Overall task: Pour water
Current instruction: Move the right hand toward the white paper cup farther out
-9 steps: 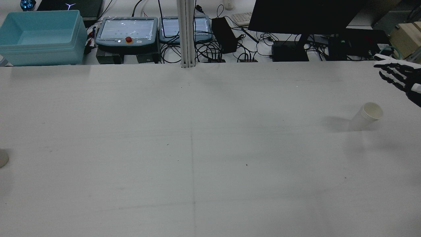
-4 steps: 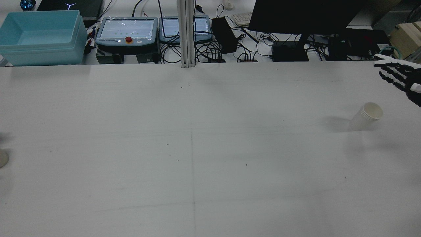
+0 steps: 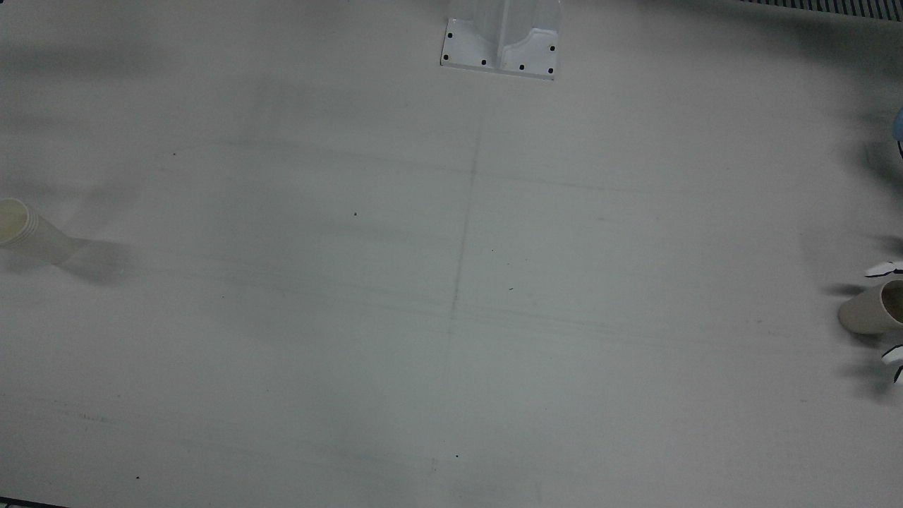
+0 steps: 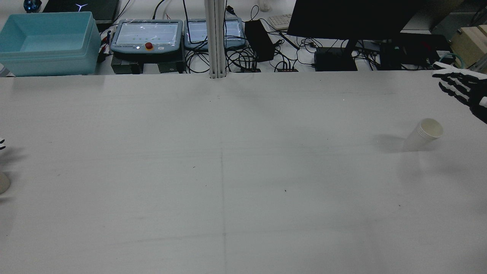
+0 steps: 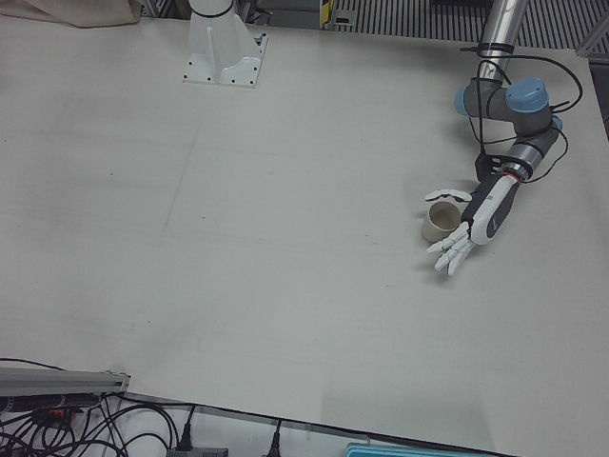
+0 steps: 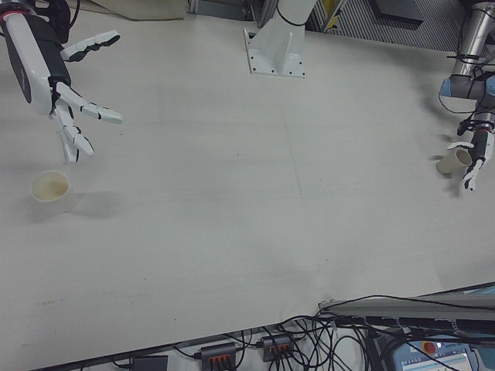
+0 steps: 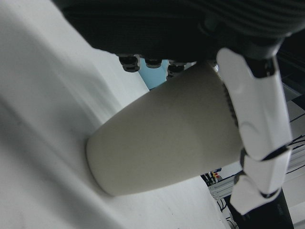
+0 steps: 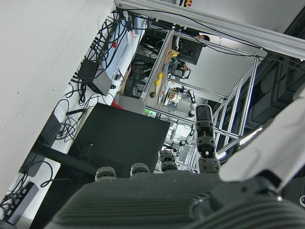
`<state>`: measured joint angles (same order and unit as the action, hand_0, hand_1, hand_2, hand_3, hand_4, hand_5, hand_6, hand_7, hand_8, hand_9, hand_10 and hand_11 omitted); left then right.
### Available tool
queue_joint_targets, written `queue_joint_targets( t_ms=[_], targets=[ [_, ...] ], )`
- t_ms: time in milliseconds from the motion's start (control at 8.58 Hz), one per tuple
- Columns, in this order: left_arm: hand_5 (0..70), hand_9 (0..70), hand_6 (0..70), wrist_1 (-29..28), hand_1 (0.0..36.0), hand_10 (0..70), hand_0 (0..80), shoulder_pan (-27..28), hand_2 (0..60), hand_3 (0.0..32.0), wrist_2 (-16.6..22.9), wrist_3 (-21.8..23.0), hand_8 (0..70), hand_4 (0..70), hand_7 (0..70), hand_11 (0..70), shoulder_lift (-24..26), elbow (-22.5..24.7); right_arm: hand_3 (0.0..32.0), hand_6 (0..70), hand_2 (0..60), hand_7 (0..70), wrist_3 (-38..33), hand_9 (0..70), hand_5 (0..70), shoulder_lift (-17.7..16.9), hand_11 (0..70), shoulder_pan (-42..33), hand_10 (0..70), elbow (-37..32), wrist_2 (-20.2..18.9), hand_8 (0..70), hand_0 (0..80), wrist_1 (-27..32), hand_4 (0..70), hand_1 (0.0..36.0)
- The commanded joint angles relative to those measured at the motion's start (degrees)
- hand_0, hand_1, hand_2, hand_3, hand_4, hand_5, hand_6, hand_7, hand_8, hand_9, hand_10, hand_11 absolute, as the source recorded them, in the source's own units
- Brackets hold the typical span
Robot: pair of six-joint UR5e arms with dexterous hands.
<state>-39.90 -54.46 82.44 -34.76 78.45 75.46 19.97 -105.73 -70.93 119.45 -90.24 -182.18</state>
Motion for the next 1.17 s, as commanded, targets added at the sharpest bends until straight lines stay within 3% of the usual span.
queue_joint_targets(
  t_ms=[0,117,233,350,466,699,816,932,1049],
  targets=[
    [47.3,2.4,11.3,0.78,20.6,4.7,55.3,0.76,22.8,0.0,-0.08,1.09,3.4,44.6,12.3,8.3,0.82,0.30,10.6,0.0,8.2,13.3,0.24,1.2,17.7,-0.09,0.0,0.00,0.0,-0.18,0.15,0.0,30.0,-0.02,13.5,3.4],
    [70.0,4.7,16.2,2.09,22.0,6.5,58.9,0.76,24.8,0.0,-0.08,2.05,5.2,66.5,16.7,10.6,1.35,0.30,10.2,0.0,8.3,13.2,0.24,1.2,17.8,0.00,0.0,0.00,0.0,-0.18,0.15,0.0,29.7,0.07,13.1,3.4],
    [70.0,7.7,20.9,3.41,30.4,9.1,78.4,0.76,21.7,0.0,-0.08,3.72,7.9,70.0,20.1,15.0,1.62,0.65,10.2,0.0,8.3,13.0,0.24,1.2,17.6,0.00,0.0,0.00,0.0,-0.18,0.24,0.0,30.0,0.07,13.0,3.4],
    [70.0,10.4,24.6,6.04,36.0,10.6,80.0,0.76,31.9,0.0,-0.34,5.73,10.5,70.0,22.3,18.3,1.62,3.18,10.6,0.0,8.8,13.1,0.15,1.2,17.7,0.00,0.0,0.00,0.0,-0.18,0.33,0.0,30.0,0.07,13.1,3.5],
    [70.0,11.5,25.0,11.80,36.0,11.2,80.0,0.67,60.0,0.0,-0.35,8.37,11.3,70.0,23.1,19.6,1.53,8.51,10.4,0.0,8.5,12.7,-0.11,1.1,17.5,0.00,0.0,-0.26,0.0,-0.18,0.24,0.0,32.0,0.07,11.9,4.0],
    [70.0,11.0,24.1,19.92,36.0,10.1,80.0,0.50,60.0,0.0,-0.35,11.89,10.8,70.0,23.0,17.9,1.36,16.97,9.0,0.0,11.0,10.5,-0.28,0.7,15.3,-0.09,0.0,-0.27,0.0,-1.57,-0.11,0.0,32.4,0.33,7.2,5.3],
    [70.0,10.7,23.4,21.86,36.0,9.4,80.0,0.50,60.0,0.0,-0.09,13.13,10.5,70.0,22.9,17.0,1.18,19.35,6.4,0.0,13.9,7.7,-0.02,0.1,12.9,0.26,0.0,0.08,0.0,-7.24,-0.11,0.0,33.4,1.55,2.3,7.0],
    [70.0,10.5,23.0,23.54,36.0,9.2,80.0,0.50,60.0,0.0,0.00,14.70,10.4,70.0,22.8,16.6,0.92,21.11,1.0,0.0,15.7,4.9,0.24,0.0,9.4,0.44,0.0,0.17,0.0,-15.82,0.24,0.0,37.5,8.52,0.0,9.0],
    [70.0,10.7,23.4,25.73,36.0,9.4,80.0,0.67,60.0,0.0,-0.08,17.50,10.6,70.0,22.9,17.1,1.00,22.35,0.0,0.0,17.9,6.5,-0.54,0.0,11.5,0.70,0.0,0.09,0.0,-28.87,0.76,0.0,44.2,22.86,6.1,12.5]
  ],
)
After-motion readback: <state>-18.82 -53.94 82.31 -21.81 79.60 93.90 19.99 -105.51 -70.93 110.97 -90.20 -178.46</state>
